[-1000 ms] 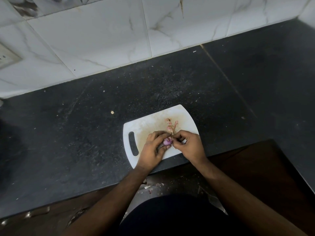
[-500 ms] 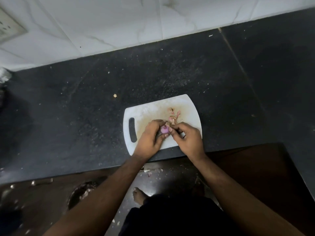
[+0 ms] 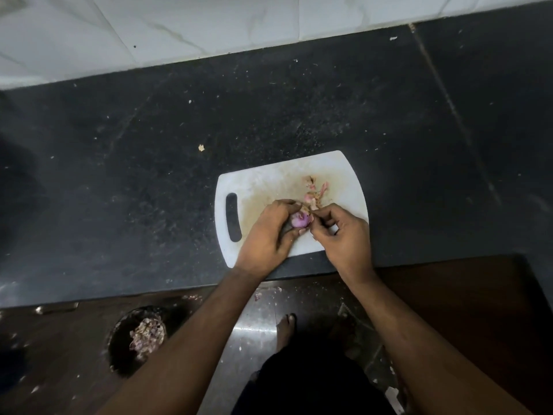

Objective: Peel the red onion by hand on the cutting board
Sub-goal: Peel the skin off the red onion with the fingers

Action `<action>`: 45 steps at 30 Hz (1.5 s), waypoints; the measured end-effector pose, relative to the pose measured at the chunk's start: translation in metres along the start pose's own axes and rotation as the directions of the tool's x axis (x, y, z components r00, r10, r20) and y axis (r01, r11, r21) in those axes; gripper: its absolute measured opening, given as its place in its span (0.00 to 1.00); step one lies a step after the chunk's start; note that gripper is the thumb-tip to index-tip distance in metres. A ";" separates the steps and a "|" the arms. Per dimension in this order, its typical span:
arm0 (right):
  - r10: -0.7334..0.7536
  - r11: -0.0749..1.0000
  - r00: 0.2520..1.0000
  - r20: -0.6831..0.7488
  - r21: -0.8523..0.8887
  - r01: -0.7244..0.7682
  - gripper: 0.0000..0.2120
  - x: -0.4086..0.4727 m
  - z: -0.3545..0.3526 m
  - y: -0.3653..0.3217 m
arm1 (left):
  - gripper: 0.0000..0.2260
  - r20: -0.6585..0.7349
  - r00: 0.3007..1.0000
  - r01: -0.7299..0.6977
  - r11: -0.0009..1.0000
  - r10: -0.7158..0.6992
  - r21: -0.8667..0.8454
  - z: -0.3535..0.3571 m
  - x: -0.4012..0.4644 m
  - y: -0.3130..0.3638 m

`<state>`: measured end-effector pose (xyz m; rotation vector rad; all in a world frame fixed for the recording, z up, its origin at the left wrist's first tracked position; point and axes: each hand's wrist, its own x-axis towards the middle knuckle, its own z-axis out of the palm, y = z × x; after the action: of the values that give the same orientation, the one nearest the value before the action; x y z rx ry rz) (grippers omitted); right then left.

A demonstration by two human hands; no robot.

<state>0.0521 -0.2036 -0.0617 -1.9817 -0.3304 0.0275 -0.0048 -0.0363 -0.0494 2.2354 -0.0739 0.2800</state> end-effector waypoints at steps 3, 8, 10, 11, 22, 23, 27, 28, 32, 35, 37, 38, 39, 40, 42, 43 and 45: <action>-0.022 0.998 1.000 -0.009 -0.056 0.021 0.07 -0.001 0.001 -0.004 | 0.17 -0.017 1.000 0.005 0.999 -0.005 -0.032 -0.001 0.000 -0.003; -0.094 0.992 0.995 0.022 -0.079 0.096 0.11 -0.002 0.004 -0.004 | 0.17 -0.037 0.998 -0.043 0.997 0.041 -0.057 0.001 -0.002 -0.007; -0.117 0.989 0.993 0.008 -0.090 0.117 0.11 -0.001 0.005 0.000 | 0.17 -0.036 0.999 -0.017 0.997 0.014 -0.075 0.003 -0.003 -0.008; -0.121 0.988 0.993 0.004 -0.096 0.121 0.10 0.000 0.005 0.002 | 0.16 -0.036 0.999 -0.009 0.996 0.006 -0.085 0.004 -0.004 -0.010; -0.200 0.824 0.976 0.087 -0.524 0.215 0.08 -0.008 0.015 0.000 | 0.14 -0.069 0.998 -0.003 0.993 -0.006 -0.122 0.008 -0.009 -0.019; -0.164 0.812 0.981 0.101 -0.550 0.193 0.09 -0.008 0.015 -0.005 | 0.14 -0.069 0.998 -0.008 0.993 0.000 -0.119 0.007 -0.010 -0.019; -0.105 0.819 0.993 0.055 -0.562 0.117 0.10 -0.012 0.012 -0.013 | 0.13 -0.081 0.996 -0.032 0.996 0.025 -0.086 0.005 -0.011 -0.018; -0.105 0.833 0.994 0.020 -0.545 0.099 0.10 -0.013 0.011 -0.015 | 0.13 -0.083 0.996 -0.035 0.995 0.027 -0.089 0.005 -0.012 -0.018; -0.120 0.882 0.987 -0.109 -0.467 0.056 0.09 -0.015 0.012 -0.015 | 0.13 -0.092 0.995 -0.035 0.995 0.026 -0.098 0.005 -0.011 -0.018; -0.125 0.916 0.977 -0.175 -0.400 0.046 0.06 -0.014 0.013 -0.014 | 0.14 -0.090 0.996 -0.023 0.996 0.016 -0.081 0.006 -0.010 -0.017; -0.114 0.942 0.966 -0.233 -0.333 0.031 0.06 -0.012 0.012 -0.011 | 0.16 -0.079 0.997 -0.030 0.997 0.024 -0.064 0.005 -0.011 -0.016; -0.109 0.951 0.959 -0.261 -0.309 0.024 0.06 -0.010 0.011 -0.009 | 0.16 -0.076 0.996 -0.041 0.998 0.037 -0.052 0.005 -0.011 -0.016; -0.114 0.955 0.952 -0.283 -0.295 0.027 0.06 -0.008 0.011 -0.008 | 0.16 -0.072 0.996 -0.049 0.998 0.045 -0.043 0.005 -0.011 -0.016; -0.135 0.955 0.945 -0.297 -0.295 0.043 0.05 -0.008 0.010 -0.006 | 0.16 -0.067 0.996 -0.057 0.998 0.055 -0.036 0.005 -0.010 -0.015; -0.199 0.942 0.936 -0.291 -0.321 0.100 0.07 -0.010 0.010 -0.004 | 0.15 -0.063 0.995 -0.076 0.997 0.074 -0.027 0.006 -0.010 -0.013; -0.224 0.936 0.935 -0.276 -0.329 0.127 0.09 -0.011 0.011 -0.004 | 0.15 -0.068 0.994 -0.085 0.996 0.083 -0.022 0.006 -0.010 -0.012; -0.255 0.934 0.937 -0.240 -0.314 0.174 0.11 -0.013 0.013 -0.005 | 0.16 -0.090 0.991 -0.097 0.995 0.095 -0.012 0.006 -0.008 -0.014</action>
<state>0.0367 -0.1936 -0.0646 -2.1901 -0.3844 -0.4608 -0.0090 -0.0326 -0.0654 2.2036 -0.1352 0.4304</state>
